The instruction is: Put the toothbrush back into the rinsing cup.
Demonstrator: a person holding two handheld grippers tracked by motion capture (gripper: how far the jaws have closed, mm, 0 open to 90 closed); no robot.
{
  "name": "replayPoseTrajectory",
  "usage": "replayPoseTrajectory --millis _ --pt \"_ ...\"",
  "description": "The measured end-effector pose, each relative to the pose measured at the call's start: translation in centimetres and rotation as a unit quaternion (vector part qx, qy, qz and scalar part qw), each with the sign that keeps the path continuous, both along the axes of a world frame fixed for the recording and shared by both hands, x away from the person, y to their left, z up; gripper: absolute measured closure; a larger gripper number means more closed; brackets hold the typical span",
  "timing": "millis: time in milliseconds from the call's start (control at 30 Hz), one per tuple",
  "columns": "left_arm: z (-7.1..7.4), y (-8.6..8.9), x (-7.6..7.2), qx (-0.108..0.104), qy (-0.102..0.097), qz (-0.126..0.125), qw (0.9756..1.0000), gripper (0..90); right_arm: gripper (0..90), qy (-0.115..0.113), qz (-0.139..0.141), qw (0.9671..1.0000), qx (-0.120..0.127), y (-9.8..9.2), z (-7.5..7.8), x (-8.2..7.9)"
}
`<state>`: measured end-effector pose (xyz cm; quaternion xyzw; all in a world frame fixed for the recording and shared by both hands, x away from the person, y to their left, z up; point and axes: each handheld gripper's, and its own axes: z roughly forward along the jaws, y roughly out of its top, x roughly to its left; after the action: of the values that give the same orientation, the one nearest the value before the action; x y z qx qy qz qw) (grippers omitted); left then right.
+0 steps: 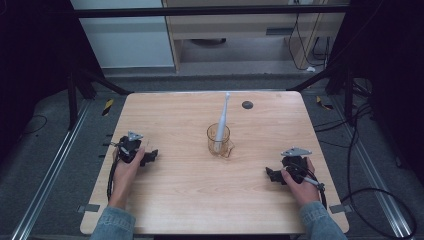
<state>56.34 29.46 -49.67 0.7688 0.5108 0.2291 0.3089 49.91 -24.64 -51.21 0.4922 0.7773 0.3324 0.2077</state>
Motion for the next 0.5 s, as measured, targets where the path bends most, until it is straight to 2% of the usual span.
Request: replayPoseTrajectory --millis 500 --pt "-0.68 0.23 0.46 -0.004 0.006 0.003 1.0000 6.7 0.4 0.000 0.000 1.0000 0.000 0.00 0.00 0.00"
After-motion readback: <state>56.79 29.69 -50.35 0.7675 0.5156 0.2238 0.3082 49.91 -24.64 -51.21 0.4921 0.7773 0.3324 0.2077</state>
